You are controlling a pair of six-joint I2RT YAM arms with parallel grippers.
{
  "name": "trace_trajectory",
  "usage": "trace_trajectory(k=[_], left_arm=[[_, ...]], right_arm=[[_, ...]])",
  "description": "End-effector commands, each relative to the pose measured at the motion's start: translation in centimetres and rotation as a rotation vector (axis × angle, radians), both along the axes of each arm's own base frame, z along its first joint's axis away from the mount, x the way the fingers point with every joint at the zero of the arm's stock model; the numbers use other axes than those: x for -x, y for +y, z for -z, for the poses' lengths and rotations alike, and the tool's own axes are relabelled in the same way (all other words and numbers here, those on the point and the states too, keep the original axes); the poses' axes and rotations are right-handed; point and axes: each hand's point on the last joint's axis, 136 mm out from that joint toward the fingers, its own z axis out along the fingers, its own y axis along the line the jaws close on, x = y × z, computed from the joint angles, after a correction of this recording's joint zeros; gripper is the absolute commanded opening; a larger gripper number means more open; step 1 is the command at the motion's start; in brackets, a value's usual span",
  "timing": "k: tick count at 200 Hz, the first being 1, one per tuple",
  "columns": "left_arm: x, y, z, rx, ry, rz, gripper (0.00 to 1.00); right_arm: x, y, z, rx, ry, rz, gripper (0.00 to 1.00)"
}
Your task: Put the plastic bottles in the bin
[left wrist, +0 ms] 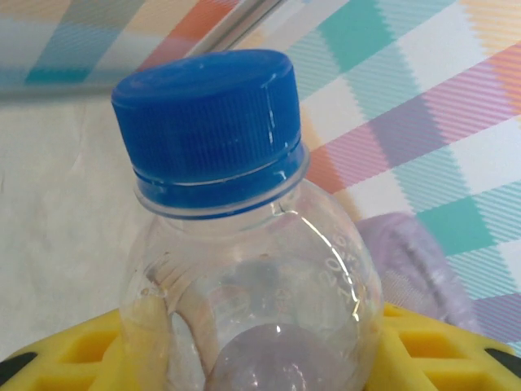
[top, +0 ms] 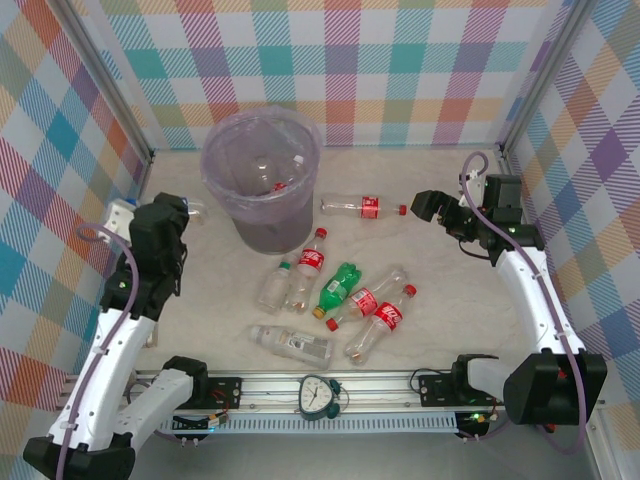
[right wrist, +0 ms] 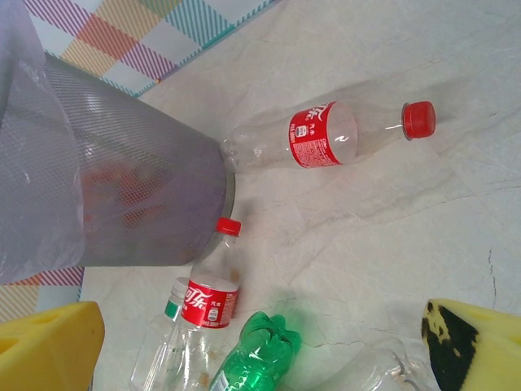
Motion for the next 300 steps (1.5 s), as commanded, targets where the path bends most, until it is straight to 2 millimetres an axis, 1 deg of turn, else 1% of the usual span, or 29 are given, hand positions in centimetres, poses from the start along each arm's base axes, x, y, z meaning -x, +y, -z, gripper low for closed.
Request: trace_trajectory(k=[1,14,35,39,50,72,80,97,112,130,146,164,187,213,234,262,300], left_arm=[[-0.5,0.3,-4.2,-0.179,0.020,0.039,0.31],[-1.8,-0.8,-6.3,-0.208,0.003,0.105,0.27],[-3.8,-2.8,-9.1,-0.257,-0.019,0.199,0.21],[-4.5,-3.2,-9.2,-0.268,-0.009,0.217,0.20],[-5.5,-4.4,-10.2,-0.296,-0.006,0.271,0.19],[-7.7,-7.5,-10.9,-0.379,0.041,0.391,0.12],[-8.8,-8.6,-10.6,-0.404,0.071,0.435,0.09],[-10.4,-11.2,-9.9,-0.428,0.103,0.536,0.01],[-11.9,-13.5,-9.1,-0.450,0.125,0.614,0.00],[-13.2,-15.8,-7.9,-0.492,0.174,0.698,0.00],[-14.4,-17.8,-6.2,-0.540,0.234,0.781,0.00],[-15.4,-19.6,-3.7,-0.600,0.326,0.861,0.00],[-16.2,-20.6,-0.7,-0.671,0.432,0.922,0.00],[-16.4,-21.5,1.9,-0.674,0.490,0.990,0.00],[-16.2,-22.4,4.0,-0.668,0.535,1.060,0.00],[-15.6,-23.1,6.8,-0.662,0.608,1.134,0.00],[-14.9,-22.8,10.9,-0.663,0.736,1.175,0.00]], right_arm=[[-0.4,0.5,-0.9,-0.006,-0.039,-0.026,1.00],[-0.4,0.5,-1.1,-0.009,-0.042,-0.028,1.00],[-0.3,0.5,-1.1,-0.007,-0.041,-0.024,1.00],[-0.3,0.5,-1.2,-0.006,-0.043,-0.023,1.00],[-0.3,0.4,-1.2,-0.003,-0.043,-0.023,1.00],[-0.2,0.4,-1.3,0.002,-0.043,-0.022,1.00],[-0.2,0.4,-1.3,0.001,-0.044,-0.021,1.00],[-0.1,0.4,-1.3,-0.004,-0.043,-0.022,1.00],[-0.1,0.4,-1.3,-0.003,-0.043,-0.022,1.00],[-0.1,0.4,-1.2,0.002,-0.042,-0.021,1.00],[-0.1,0.4,-1.2,0.004,-0.043,-0.023,1.00],[-0.1,0.3,-1.2,0.007,-0.042,-0.024,1.00],[-0.1,0.3,-1.1,0.013,-0.038,-0.022,1.00],[-0.1,0.2,-1.0,0.019,-0.038,-0.020,1.00],[-0.2,0.2,-0.8,0.018,-0.035,-0.019,1.00],[-0.4,0.3,-0.7,0.016,-0.031,-0.023,1.00],[-0.4,0.2,-0.6,0.017,-0.029,-0.021,1.00]])
